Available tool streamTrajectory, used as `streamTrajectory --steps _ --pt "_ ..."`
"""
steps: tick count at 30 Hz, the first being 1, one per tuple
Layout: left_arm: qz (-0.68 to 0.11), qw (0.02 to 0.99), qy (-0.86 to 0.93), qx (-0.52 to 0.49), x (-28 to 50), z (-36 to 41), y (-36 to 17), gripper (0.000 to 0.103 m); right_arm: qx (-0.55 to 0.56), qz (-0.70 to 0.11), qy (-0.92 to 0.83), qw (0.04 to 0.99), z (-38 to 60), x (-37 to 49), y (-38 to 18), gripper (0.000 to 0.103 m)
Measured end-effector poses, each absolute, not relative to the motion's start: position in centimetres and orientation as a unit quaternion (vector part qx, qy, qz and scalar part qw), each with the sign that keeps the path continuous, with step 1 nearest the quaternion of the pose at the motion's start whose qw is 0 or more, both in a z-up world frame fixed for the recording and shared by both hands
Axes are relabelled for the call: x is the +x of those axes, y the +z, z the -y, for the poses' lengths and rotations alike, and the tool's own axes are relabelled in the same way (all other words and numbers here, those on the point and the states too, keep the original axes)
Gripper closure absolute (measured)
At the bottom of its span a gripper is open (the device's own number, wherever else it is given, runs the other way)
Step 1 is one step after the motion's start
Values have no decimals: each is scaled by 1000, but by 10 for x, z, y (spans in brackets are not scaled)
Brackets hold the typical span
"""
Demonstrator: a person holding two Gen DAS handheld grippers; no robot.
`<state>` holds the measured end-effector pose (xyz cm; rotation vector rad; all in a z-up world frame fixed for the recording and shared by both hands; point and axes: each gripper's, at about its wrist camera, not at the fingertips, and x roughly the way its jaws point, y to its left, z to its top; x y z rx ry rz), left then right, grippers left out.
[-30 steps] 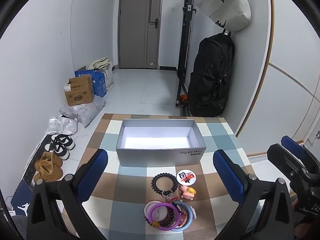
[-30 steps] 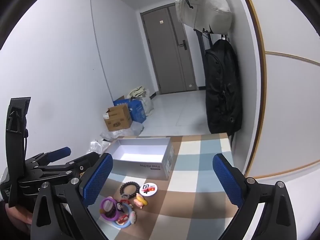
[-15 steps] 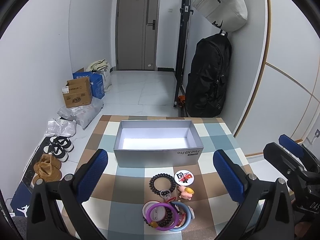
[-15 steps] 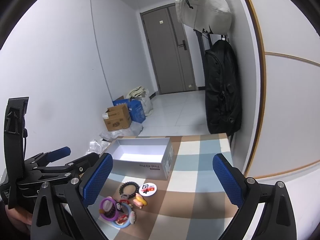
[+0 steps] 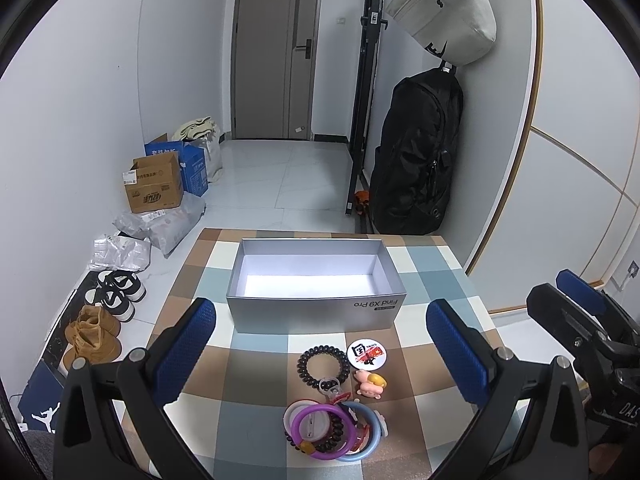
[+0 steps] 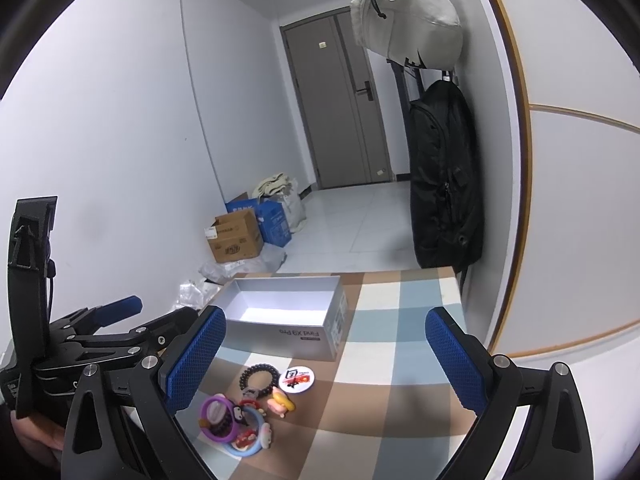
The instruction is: Organize jewelry
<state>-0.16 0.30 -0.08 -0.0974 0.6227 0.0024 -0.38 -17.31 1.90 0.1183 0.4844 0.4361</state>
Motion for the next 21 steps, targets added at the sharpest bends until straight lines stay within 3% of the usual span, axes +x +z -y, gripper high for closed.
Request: streamTrajectory --steps 21 --pt "-310 949 -2 -50 -2 -2 -3 1 54 -236 222 945 168 -6 20 2"
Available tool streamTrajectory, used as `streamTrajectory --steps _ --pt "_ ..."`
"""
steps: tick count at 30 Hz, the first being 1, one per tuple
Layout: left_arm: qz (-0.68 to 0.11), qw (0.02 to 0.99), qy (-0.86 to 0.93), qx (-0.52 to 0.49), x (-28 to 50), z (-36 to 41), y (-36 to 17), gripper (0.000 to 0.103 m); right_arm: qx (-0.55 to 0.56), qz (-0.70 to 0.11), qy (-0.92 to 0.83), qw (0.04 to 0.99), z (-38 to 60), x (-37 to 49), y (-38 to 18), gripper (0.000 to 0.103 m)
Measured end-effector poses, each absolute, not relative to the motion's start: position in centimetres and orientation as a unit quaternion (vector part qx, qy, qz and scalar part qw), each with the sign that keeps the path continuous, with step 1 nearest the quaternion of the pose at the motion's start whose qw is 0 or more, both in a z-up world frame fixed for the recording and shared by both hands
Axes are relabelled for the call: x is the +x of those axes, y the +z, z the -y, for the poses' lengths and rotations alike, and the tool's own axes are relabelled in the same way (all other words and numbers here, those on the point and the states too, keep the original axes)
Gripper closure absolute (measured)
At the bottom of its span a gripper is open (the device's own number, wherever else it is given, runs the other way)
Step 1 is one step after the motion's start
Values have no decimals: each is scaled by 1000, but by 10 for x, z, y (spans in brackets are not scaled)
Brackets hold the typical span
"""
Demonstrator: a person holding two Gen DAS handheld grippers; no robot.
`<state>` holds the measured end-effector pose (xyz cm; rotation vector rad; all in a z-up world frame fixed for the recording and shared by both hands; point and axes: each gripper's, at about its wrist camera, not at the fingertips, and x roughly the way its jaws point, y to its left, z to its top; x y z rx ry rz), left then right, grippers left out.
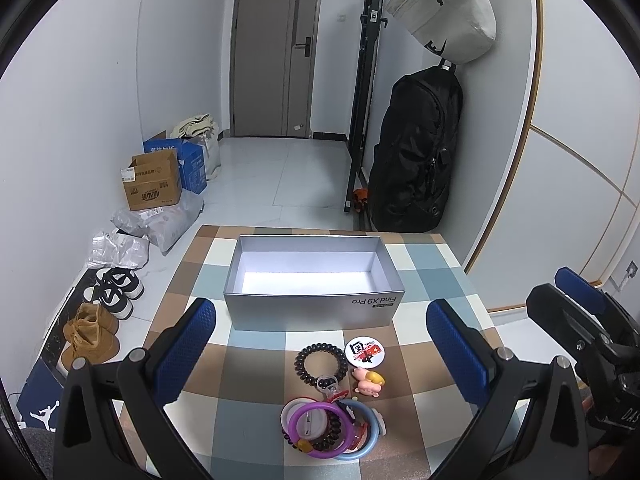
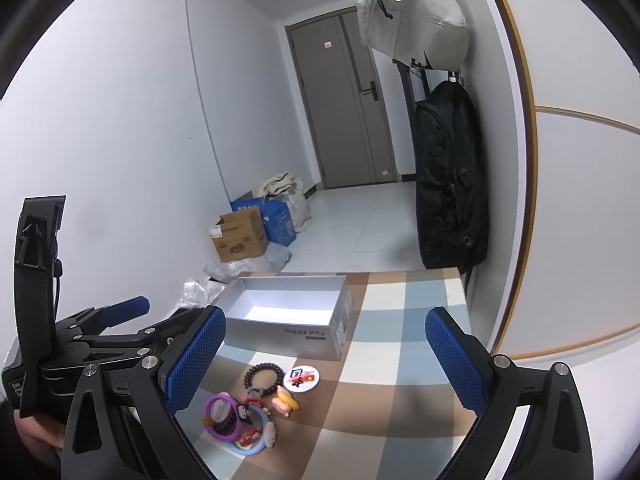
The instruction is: Organize jewelry
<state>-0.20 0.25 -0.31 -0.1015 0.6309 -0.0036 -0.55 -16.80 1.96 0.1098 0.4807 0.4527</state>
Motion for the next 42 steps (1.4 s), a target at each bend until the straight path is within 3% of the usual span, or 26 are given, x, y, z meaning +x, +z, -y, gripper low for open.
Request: streamTrajectory --steps 13,29,35,37,39,42 --pt "-319 946 -16 -49 0 -3 -5 1 54 -237 222 944 169 -5 20 2" --pt "-418 902 -84 -73 8 -20 -45 1 67 -281 237 928 167 8 9 2" --pt "-468 875 -113 -56 0 -13 -67 10 72 -293 240 923 167 14 5 2" --pt "-481 866 -126 -44 -2 -11 -72 24 75 -295 241 921 167 16 4 2" --pt "-495 858 -133 -48 -1 -14 -76 30 79 -300 243 919 168 17 3 2" --pt "-499 856 -125 -61 0 -23 -77 31 81 -306 244 917 167 19 1 2"
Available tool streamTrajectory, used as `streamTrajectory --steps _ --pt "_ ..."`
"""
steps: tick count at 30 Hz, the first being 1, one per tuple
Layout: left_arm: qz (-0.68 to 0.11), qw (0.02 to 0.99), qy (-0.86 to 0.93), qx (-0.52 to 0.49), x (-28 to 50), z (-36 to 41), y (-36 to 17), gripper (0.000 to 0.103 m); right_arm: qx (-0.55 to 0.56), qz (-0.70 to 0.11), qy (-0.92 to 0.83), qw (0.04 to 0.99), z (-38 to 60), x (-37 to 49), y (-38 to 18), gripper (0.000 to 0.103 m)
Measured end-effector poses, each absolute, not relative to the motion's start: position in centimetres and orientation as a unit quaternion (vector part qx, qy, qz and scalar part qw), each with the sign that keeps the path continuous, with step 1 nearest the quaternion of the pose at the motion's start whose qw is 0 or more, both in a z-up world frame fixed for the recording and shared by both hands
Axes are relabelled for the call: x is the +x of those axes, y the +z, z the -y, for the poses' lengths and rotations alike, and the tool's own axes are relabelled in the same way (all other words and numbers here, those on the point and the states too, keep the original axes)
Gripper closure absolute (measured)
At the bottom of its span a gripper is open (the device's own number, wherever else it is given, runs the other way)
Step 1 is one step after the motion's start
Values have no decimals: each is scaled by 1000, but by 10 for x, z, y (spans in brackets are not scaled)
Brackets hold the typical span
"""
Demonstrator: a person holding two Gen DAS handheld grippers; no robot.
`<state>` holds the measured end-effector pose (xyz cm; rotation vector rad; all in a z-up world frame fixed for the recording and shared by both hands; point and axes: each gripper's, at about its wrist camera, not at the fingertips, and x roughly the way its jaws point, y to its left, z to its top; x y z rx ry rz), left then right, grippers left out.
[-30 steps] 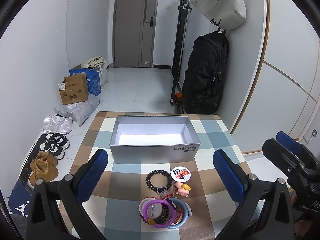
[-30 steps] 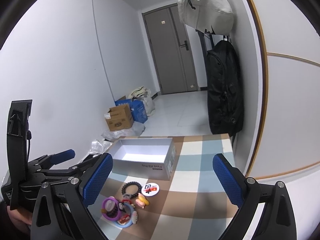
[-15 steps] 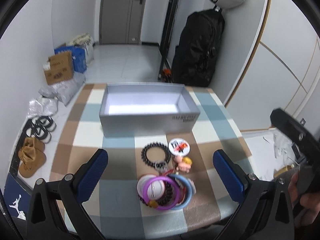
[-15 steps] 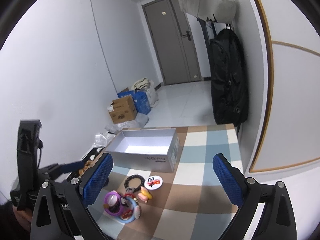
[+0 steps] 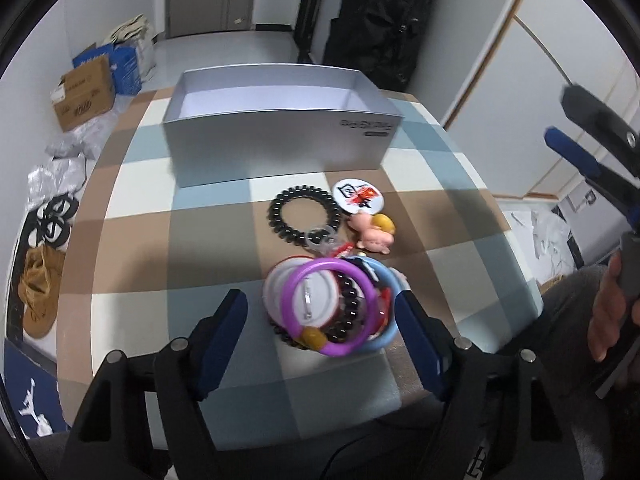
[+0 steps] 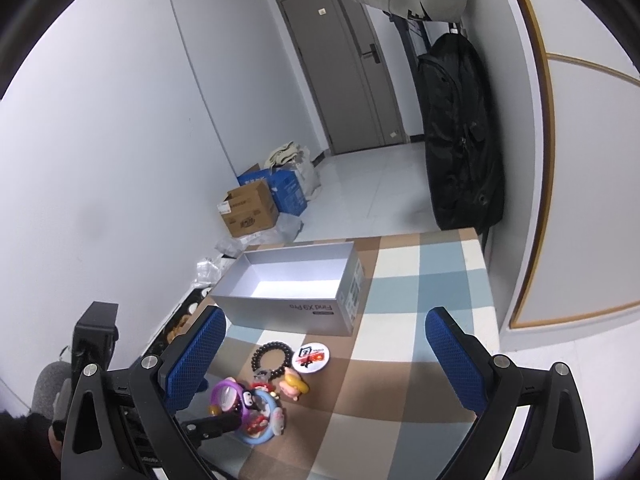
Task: Organize jewelry
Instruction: 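Lower the left tool onto the purple bangle and close on it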
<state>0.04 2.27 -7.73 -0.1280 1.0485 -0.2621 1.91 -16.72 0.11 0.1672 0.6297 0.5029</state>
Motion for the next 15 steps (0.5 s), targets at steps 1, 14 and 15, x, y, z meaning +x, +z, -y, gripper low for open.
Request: streamTrajectory --steps 1,14,15 --pt "-498 856 -123 -65 1 -25 -77 31 82 -307 245 916 167 20 1 2" --pt "-495 859 -119 -52 4 -26 -81 73 90 -308 246 915 169 19 3 2" --pt "-496 859 -118 -52 5 -26 -81 76 90 -307 247 915 168 19 4 2"
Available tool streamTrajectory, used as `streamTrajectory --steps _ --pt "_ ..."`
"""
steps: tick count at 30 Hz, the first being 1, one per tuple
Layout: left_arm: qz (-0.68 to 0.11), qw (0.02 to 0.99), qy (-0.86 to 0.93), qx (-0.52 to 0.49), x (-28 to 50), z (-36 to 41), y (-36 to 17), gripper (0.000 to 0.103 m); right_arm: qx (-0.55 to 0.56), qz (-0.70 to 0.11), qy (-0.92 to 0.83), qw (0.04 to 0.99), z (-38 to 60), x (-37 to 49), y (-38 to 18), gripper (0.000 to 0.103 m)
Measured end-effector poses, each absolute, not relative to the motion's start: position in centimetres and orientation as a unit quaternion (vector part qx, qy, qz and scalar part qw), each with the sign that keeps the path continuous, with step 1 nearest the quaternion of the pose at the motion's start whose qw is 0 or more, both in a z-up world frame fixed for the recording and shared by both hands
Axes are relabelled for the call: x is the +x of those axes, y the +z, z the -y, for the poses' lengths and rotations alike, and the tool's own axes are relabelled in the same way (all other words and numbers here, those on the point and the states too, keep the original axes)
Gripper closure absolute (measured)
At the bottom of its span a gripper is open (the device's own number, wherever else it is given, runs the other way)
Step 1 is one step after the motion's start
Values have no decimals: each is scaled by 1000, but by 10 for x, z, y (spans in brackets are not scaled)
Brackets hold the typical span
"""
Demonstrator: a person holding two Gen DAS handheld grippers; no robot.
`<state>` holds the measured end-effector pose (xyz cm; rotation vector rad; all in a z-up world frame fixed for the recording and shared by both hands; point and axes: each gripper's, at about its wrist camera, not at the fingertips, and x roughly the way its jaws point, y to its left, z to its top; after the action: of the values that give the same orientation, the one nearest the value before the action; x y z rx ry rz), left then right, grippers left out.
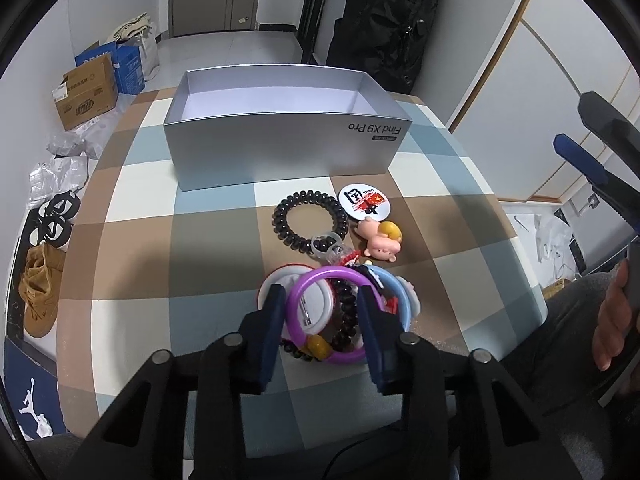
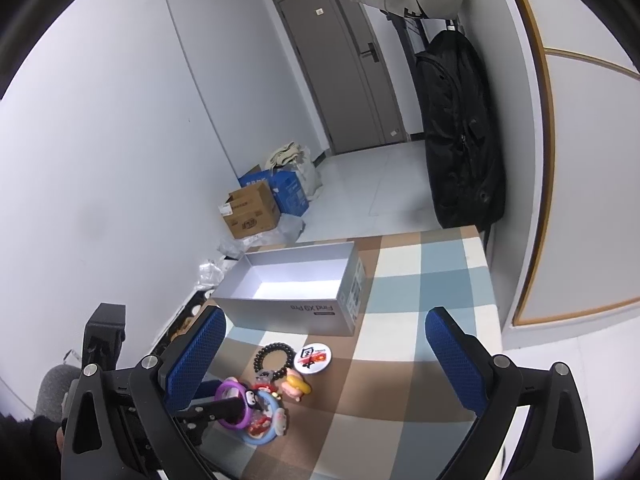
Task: Organize jewelry
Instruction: 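Lower the left tool onto the purple bangle and close on it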
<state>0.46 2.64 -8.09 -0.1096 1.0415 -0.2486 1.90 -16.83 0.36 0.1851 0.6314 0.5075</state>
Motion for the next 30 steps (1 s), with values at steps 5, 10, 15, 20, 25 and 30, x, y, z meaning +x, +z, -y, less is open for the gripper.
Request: streamTrajectory --steps 5,10,15,20,25,30 --pt "-505 855 -103 -58 11 -31 -86 95 92 -305 247 915 169 19 3 2" --pt "-504 856 -99 -66 14 -33 -86 96 93 -303 247 916 169 18 2 2" --pt "-491 862 -104 -71 13 -33 -79 98 92 -304 248 915 169 19 2 2" --pt "-474 869 -110 -86 14 -36 -70 99 86 -311 250 913 166 19 1 2" --pt "-470 868 -113 -111 18 -42 -68 99 78 -324 254 908 161 20 -3 2" --pt "-465 865 -112 -150 22 -52 -66 99 69 -331 255 906 155 20 -8 2"
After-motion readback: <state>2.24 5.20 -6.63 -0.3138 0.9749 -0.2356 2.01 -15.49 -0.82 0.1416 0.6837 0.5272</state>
